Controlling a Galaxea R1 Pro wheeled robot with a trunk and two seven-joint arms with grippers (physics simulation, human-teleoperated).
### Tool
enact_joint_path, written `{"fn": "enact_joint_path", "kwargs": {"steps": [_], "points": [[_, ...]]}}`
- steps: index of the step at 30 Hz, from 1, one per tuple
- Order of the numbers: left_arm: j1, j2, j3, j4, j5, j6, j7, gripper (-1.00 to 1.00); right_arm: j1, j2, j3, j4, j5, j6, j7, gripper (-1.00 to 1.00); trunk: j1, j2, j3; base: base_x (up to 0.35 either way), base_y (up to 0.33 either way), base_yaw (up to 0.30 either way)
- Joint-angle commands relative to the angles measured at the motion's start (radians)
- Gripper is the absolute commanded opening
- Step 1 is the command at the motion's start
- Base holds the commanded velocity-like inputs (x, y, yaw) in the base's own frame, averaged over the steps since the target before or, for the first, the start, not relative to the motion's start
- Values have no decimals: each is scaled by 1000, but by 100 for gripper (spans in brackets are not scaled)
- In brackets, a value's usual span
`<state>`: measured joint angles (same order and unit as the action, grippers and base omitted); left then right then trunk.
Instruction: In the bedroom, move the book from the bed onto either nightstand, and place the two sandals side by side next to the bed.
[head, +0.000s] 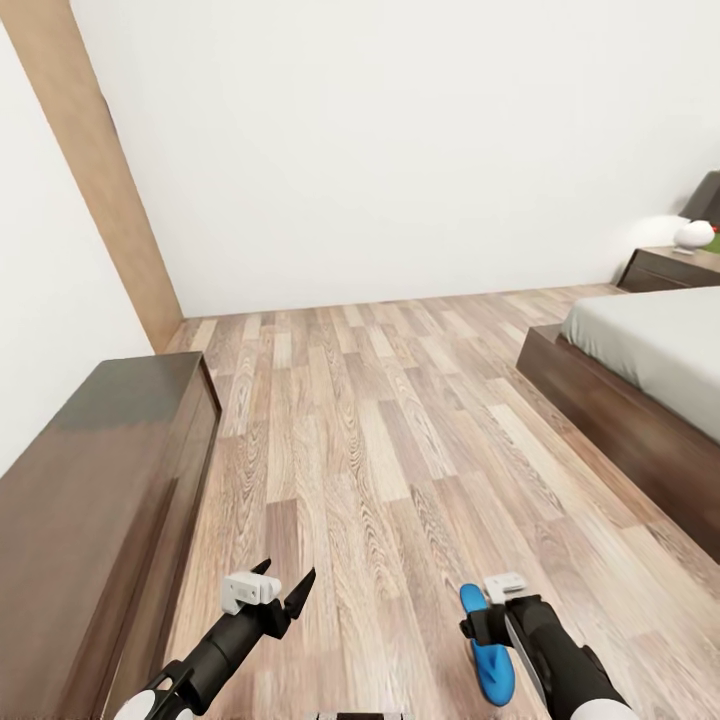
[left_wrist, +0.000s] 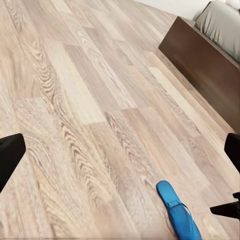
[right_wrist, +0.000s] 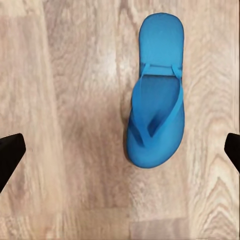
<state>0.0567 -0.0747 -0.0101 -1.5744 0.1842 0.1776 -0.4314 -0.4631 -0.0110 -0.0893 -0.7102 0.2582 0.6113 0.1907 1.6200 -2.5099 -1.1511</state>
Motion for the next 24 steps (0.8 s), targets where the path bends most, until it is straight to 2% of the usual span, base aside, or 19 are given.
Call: {"fn": "enact_joint_path", "kwargs": {"steps": [1,2,7,24], "points": [[0,0,1,-1,11,10,-3,100,0,1,-3,-3,10,4,-14,100,0,-1,-5,0,0,0],[0,0,1,-1,11,10,-3,100,0,2,-3,-4,9,3,-65,100,1,-1,-9,0,0,0],[0,0,1,-1,11,10,-3,100,0,4,0,-5,9,1,-110,100,3,-2,-28,0,0,0],[0,0,1,-1,11,10,-3,100,0,6,2,-6,9,-2,-120,100,11,-6,-94,0,0,0]]}}
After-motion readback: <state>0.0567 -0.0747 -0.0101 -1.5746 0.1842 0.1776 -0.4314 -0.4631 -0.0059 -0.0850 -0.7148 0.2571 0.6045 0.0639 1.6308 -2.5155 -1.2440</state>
